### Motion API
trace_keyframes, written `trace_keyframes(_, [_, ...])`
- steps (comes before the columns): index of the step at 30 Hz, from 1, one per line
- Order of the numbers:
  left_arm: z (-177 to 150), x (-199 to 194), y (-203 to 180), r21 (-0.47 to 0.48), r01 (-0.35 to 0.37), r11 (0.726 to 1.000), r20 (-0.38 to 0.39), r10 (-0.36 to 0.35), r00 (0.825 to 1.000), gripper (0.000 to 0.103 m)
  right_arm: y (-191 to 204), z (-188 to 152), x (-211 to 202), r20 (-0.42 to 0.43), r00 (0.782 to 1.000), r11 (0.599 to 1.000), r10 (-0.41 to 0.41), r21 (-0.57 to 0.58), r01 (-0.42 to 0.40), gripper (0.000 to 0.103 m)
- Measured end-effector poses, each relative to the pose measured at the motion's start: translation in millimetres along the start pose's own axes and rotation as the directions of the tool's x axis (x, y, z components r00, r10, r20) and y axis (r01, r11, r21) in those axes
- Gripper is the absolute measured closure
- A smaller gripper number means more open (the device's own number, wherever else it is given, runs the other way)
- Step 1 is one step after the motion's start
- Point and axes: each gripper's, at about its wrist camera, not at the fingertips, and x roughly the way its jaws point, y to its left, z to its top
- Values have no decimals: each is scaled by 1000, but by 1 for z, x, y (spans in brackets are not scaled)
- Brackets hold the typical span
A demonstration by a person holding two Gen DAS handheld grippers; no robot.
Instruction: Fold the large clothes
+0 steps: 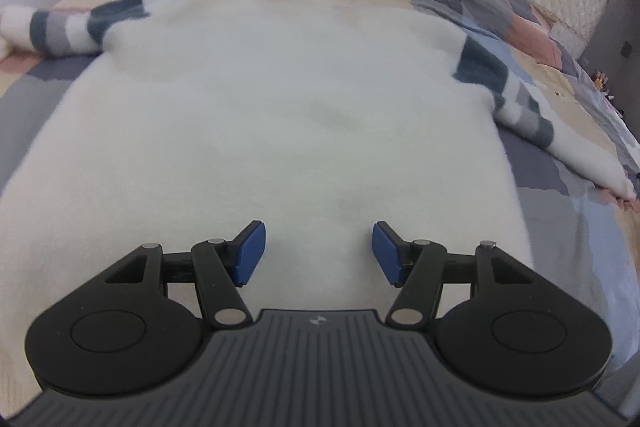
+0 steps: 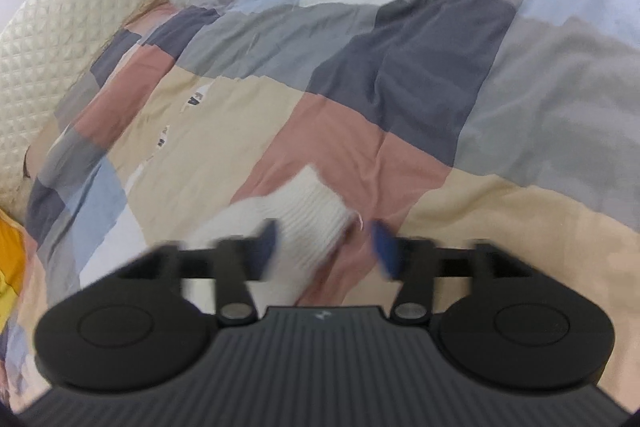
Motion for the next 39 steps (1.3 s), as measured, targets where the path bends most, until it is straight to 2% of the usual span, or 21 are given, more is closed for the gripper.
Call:
trace_keyframes(7, [-7, -23, -9, 46, 42, 998, 48, -45, 998, 38, 46, -24, -53, -35, 997, 991, 66, -118, -69, 31])
trace_keyframes(11, [-8, -34, -13, 69, 68, 995, 68, -72, 995, 38, 89, -51, -93, -76, 988, 964, 133, -222, -147, 32])
trace_keyframes(13, [-5, -43, -13, 84, 82, 993, 90, -89, 992, 38, 110, -68, -110, -127, 983, 945, 132, -283, -163, 32])
trace_keyframes(16, [-4, -55, -10, 82, 105, 991, 101, -113, 988, 38, 131, -96, -134, -205, 964, 923, 168, -309, -227, 32])
trace_keyframes(20, [-10, -69, -8, 79, 138, 987, 110, -146, 983, 38, 146, -140, -167, -306, 919, 908, 247, -259, -330, 32])
trace_keyframes(23, [-13, -75, -7, 67, 167, 984, 101, -173, 980, 38, 154, -173, -189, -362, 896, 905, 257, -234, -355, 32])
trace_keyframes(26, [-14, -77, -8, 62, 183, 981, 105, -189, 976, 38, 164, -203, -211, -404, 869, 903, 285, -192, -385, 32])
trace_keyframes(30, [-16, -75, -11, 70, 202, 977, 92, -208, 974, 38, 177, -227, -236, -409, 855, 876, 319, -217, -431, 32])
trace_keyframes(34, [-20, -72, -17, 91, 248, 965, 63, -254, 965, 38, 175, -247, -242, -401, 853, 853, 333, -259, -454, 32])
trace_keyframes(37, [-25, -67, -26, 116, 295, 948, 28, -300, 954, 38, 171, -260, -230, -378, 874, 819, 305, -365, -443, 33])
trace_keyframes(39, [-31, -65, -35, 166, 352, 921, -13, -355, 935, 38, 163, -266, -218, -356, 895, 827, 270, -390, -404, 31])
